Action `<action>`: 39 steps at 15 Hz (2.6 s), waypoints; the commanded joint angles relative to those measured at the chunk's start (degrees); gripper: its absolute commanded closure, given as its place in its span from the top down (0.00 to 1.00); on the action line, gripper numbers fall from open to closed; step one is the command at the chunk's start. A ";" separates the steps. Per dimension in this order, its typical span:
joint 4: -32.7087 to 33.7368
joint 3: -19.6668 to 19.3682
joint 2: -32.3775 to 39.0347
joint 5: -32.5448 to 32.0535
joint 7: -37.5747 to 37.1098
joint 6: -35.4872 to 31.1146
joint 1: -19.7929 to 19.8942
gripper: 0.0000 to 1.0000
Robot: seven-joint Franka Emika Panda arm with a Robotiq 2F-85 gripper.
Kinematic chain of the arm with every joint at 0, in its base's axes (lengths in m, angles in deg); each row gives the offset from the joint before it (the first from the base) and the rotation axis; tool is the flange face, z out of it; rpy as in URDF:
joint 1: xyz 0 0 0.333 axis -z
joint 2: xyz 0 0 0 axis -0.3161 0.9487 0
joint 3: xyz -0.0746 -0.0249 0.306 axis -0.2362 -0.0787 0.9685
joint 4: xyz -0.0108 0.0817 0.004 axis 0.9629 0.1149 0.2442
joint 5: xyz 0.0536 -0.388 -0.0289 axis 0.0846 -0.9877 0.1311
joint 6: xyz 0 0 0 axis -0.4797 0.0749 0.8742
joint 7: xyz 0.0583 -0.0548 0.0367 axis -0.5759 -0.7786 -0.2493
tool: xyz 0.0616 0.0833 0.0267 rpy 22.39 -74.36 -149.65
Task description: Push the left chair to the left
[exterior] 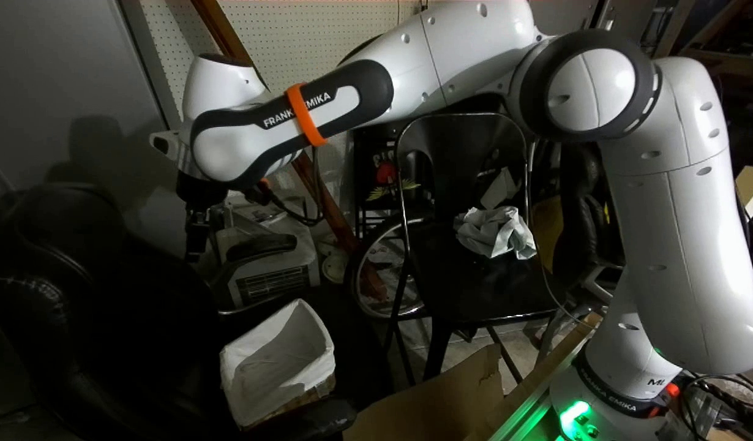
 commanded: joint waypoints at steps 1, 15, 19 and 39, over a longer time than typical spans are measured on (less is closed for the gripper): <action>13.45 0.47 9.18 -2.69 -0.93 5.27 -2.94 1.00; 47.50 -5.38 32.14 -2.37 -8.17 7.16 -15.27 1.00; 55.65 -5.62 37.41 -1.35 -8.44 5.50 -16.59 1.00; 61.19 3.95 44.08 7.60 10.57 -5.86 -16.86 1.00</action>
